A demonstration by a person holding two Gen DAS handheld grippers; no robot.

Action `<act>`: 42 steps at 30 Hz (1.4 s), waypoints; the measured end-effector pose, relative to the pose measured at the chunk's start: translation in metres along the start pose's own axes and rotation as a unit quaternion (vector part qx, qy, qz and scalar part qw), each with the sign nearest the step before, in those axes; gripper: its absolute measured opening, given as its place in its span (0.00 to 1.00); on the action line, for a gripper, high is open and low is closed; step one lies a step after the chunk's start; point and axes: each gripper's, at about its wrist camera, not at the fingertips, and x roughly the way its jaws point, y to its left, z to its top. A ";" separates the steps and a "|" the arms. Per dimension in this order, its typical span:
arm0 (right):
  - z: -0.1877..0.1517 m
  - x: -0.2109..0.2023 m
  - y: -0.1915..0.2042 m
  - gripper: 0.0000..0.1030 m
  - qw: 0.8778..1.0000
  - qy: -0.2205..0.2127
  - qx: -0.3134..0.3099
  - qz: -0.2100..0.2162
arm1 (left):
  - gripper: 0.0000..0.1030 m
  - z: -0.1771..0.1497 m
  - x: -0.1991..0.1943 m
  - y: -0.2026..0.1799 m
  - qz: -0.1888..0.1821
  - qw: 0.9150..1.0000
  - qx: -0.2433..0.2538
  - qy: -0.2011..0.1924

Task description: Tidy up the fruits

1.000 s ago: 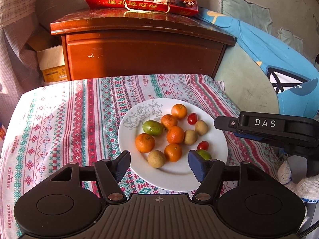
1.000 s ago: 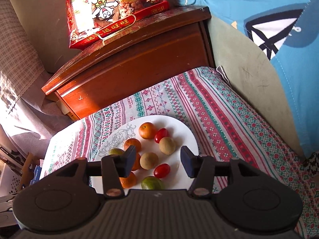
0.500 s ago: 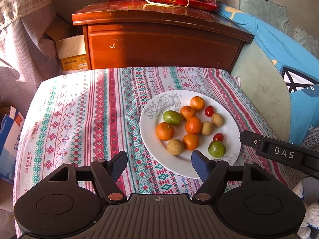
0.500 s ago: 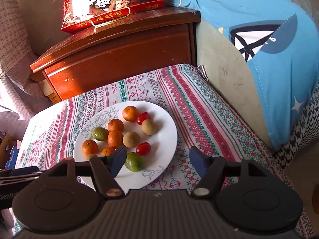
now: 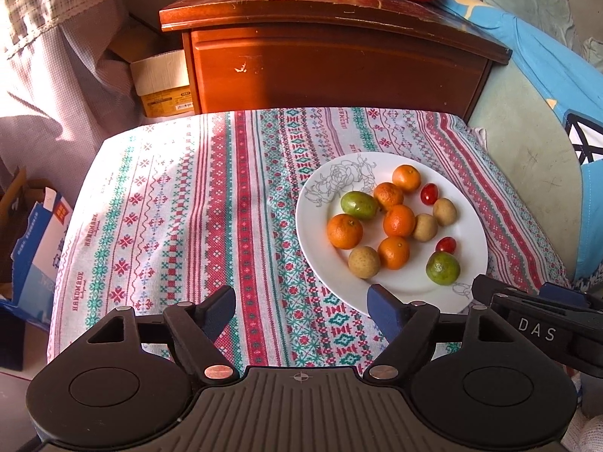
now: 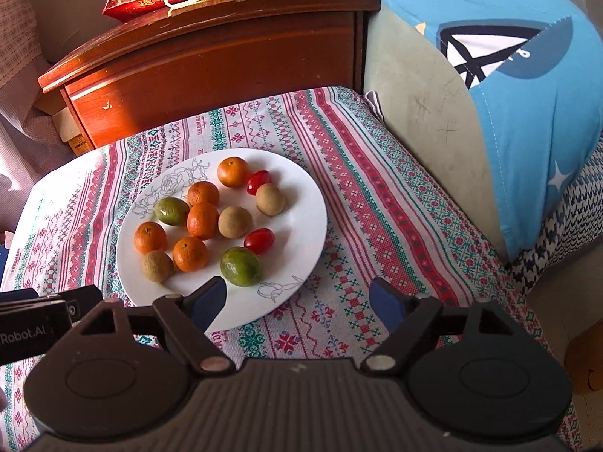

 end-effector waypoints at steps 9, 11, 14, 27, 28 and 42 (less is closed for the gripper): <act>0.000 0.009 0.010 0.83 1.000 0.021 -0.017 -0.015 | 0.77 -0.001 0.009 -0.001 0.025 1.000 0.004 0.017; 0.000 0.009 0.012 0.83 0.999 0.025 -0.018 -0.015 | 0.77 -0.002 0.011 0.000 0.030 0.999 0.001 0.021; -0.001 0.010 0.013 0.85 0.999 0.027 -0.023 -0.014 | 0.77 -0.002 0.014 0.000 0.038 0.999 0.002 0.026; -0.001 0.012 0.014 0.88 0.999 0.031 -0.025 -0.016 | 0.82 -0.005 0.019 -0.001 0.050 0.998 0.008 0.037; -0.001 0.012 0.014 0.88 0.999 0.031 -0.025 -0.016 | 0.82 -0.005 0.019 -0.001 0.050 0.998 0.008 0.037; -0.002 0.015 0.016 0.88 0.999 0.035 -0.035 -0.021 | 0.82 -0.005 0.019 0.000 0.055 0.998 0.012 0.039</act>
